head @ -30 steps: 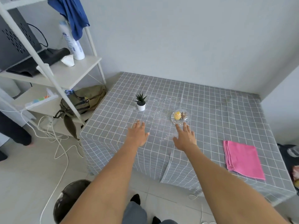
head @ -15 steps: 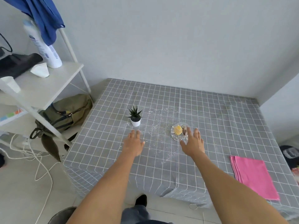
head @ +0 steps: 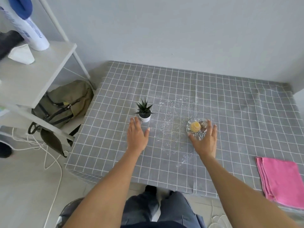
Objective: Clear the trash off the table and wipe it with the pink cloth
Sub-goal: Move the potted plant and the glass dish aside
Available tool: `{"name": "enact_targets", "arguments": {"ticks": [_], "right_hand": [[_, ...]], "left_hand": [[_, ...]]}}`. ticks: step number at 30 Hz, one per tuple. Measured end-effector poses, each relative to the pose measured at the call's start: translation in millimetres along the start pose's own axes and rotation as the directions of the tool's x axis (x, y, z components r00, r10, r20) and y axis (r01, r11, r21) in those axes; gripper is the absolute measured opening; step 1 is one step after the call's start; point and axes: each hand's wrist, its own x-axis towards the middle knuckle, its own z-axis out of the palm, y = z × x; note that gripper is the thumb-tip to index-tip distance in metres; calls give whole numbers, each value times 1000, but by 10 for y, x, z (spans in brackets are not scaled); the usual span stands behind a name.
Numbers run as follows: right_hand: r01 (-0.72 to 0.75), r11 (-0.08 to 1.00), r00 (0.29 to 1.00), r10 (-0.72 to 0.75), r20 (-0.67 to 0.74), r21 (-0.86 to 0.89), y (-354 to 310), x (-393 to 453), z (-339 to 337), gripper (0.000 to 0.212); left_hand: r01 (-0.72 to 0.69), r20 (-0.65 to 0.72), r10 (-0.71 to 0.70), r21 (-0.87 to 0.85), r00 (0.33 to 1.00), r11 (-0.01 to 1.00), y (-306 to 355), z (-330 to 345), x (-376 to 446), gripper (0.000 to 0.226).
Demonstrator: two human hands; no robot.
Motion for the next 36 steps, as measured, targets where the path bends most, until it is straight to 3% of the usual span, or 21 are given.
{"name": "enact_targets", "arguments": {"ticks": [6, 17, 23, 28, 36], "right_hand": [[47, 998, 997, -45, -62, 35, 102, 91, 168, 106], [112, 990, 977, -94, -194, 85, 119, 123, 296, 104], [104, 991, 980, -88, -181, 83, 125, 126, 302, 106], [123, 988, 976, -104, -190, 93, 137, 143, 313, 103], [146, 986, 970, -127, -205, 77, 139, 173, 318, 102]], "left_hand": [[-61, -146, 24, -256, 989, 965, 79, 85, 200, 73], [-130, -232, 27, -444, 972, 887, 40, 183, 332, 74], [-92, -238, -32, -491, 971, 866, 12, 208, 403, 69], [-104, -285, -32, -450, 958, 887, 21, 255, 410, 43], [-138, -313, -2, -425, 950, 894, 43, 230, 391, 40]]}}
